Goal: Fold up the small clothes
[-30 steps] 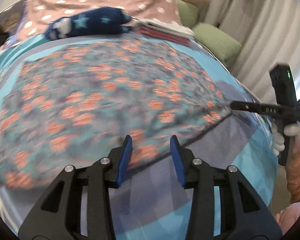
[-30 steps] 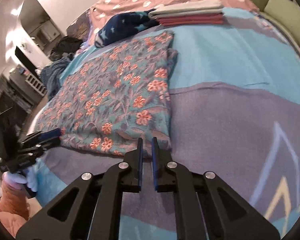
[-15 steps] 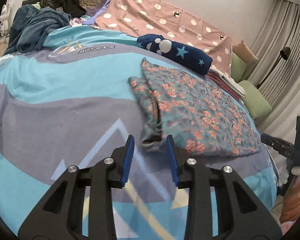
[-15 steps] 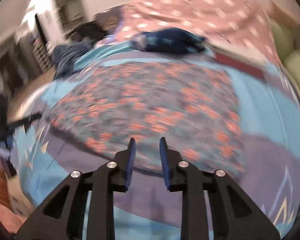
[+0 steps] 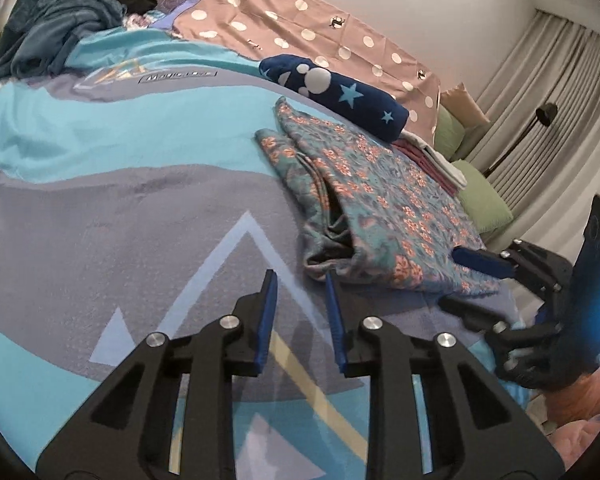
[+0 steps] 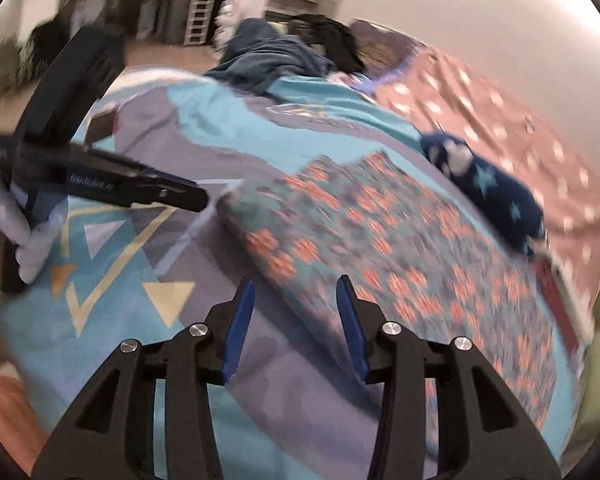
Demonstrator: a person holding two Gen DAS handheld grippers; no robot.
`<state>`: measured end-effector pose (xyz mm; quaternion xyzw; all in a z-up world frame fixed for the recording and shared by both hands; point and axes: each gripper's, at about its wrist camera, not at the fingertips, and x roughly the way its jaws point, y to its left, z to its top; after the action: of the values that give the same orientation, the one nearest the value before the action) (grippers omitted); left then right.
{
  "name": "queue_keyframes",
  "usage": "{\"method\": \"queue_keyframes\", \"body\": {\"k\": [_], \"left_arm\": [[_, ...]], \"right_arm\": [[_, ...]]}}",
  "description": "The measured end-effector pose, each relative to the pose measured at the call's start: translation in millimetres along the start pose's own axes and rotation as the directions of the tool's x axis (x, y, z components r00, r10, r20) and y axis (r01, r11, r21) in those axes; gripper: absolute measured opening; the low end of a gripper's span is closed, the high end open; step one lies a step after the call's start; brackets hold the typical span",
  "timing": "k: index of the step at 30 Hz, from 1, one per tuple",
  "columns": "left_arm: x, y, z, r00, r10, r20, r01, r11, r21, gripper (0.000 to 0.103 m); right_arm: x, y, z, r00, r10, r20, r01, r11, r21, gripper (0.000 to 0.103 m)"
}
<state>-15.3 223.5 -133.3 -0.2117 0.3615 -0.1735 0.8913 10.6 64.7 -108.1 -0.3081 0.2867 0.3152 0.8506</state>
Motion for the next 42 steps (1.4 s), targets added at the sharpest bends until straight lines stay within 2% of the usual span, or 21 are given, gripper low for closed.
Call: {"method": "queue_keyframes", "body": {"k": [2, 6, 10, 13, 17, 18, 19, 20, 25, 29, 31, 33, 35, 36, 37, 39, 42], "left_arm": [[0.4, 5.0, 3.2, 1.000, -0.017, 0.000, 0.017, 1.000, -0.008, 0.023], [7.4, 8.5, 17.1, 0.998, -0.056, -0.007, 0.056, 0.998, 0.005, 0.023], [16.6, 5.2, 28.9, 0.994, -0.106, -0.009, 0.106, 0.994, 0.021, 0.023], [24.9, 3.5, 32.9, 0.994, -0.109, -0.025, 0.110, 0.993, 0.037, 0.023], [29.5, 19.9, 30.5, 0.992, -0.122, -0.029, 0.120, 0.992, -0.042, 0.023], [27.5, 25.6, 30.4, 0.992, -0.127, -0.016, 0.125, 0.990, -0.069, 0.023], [26.1, 29.4, 30.5, 0.992, -0.125, -0.006, 0.124, 0.989, -0.085, 0.023], [24.4, 33.2, 31.2, 0.994, -0.112, 0.002, 0.112, 0.989, -0.096, 0.023], [20.7, 40.7, 37.6, 0.996, -0.085, 0.004, 0.085, 0.993, -0.082, 0.025], [36.9, 42.8, 52.9, 0.987, -0.157, -0.033, 0.154, 0.985, -0.073, 0.038], [59.0, 39.9, 68.2, 0.973, -0.215, -0.082, 0.210, 0.975, -0.067, 0.044], [80.6, 38.4, 82.3, 0.964, -0.235, -0.122, 0.228, 0.971, -0.067, 0.046], [105.5, 40.3, 101.4, 0.958, -0.244, -0.148, 0.234, 0.969, -0.079, 0.044], [115.8, 41.7, 110.8, 0.960, -0.236, -0.152, 0.226, 0.971, -0.082, 0.031], [128.3, 43.4, 123.1, 0.964, -0.211, -0.162, 0.199, 0.976, -0.086, 0.002], [136.5, 42.9, 136.9, 0.967, -0.200, -0.158, 0.185, 0.977, -0.106, 0.003], [130.2, 31.1, 148.0, 0.982, -0.161, -0.099, 0.157, 0.987, -0.044, 0.003]], "right_arm": [[12.7, 7.9, 4.9, 1.000, -0.021, -0.012, 0.021, 0.999, -0.049, 0.044], [28.0, 14.0, 10.4, 1.000, -0.019, -0.015, 0.017, 0.997, -0.077, 0.044], [36.8, 18.1, 15.7, 0.998, -0.070, 0.000, 0.069, 0.989, -0.131, 0.044], [43.2, 24.5, 18.4, 0.996, -0.093, -0.002, 0.091, 0.978, -0.187, 0.044], [57.9, 35.9, 25.5, 0.991, -0.137, 0.005, 0.134, 0.959, -0.252, 0.044], [60.2, 39.9, 27.5, 0.989, -0.144, 0.017, 0.143, 0.953, -0.267, 0.040], [61.9, 44.3, 30.6, 0.990, -0.140, 0.032, 0.143, 0.950, -0.277, 0.029], [62.1, 47.3, 33.1, 0.992, -0.121, 0.031, 0.124, 0.954, -0.271, 0.006], [60.8, 46.5, 30.9, 0.997, -0.070, 0.017, 0.072, 0.966, -0.248, 0.006], [51.1, 38.9, 34.4, 0.999, -0.029, 0.043, 0.036, 0.982, -0.184, 0.006], [53.9, 39.9, 33.4, 0.999, -0.024, 0.034, 0.030, 0.983, -0.180, 0.006], [54.1, 43.8, 32.6, 0.999, -0.037, 0.034, 0.043, 0.980, -0.193, 0.006], [54.1, 44.3, 33.0, 0.999, -0.041, 0.035, 0.047, 0.980, -0.191, 0.006], [53.9, 43.4, 33.3, 0.999, -0.036, 0.033, 0.042, 0.983, -0.181, 0.005], [53.0, 40.9, 34.9, 0.999, -0.026, 0.030, 0.031, 0.987, -0.158, 0.005], [49.3, 38.2, 36.8, 0.999, -0.010, 0.032, 0.014, 0.991, -0.130, 0.005], [45.6, 40.2, 37.1, 1.000, -0.003, 0.028, 0.007, 0.993, -0.118, 0.005]]}}
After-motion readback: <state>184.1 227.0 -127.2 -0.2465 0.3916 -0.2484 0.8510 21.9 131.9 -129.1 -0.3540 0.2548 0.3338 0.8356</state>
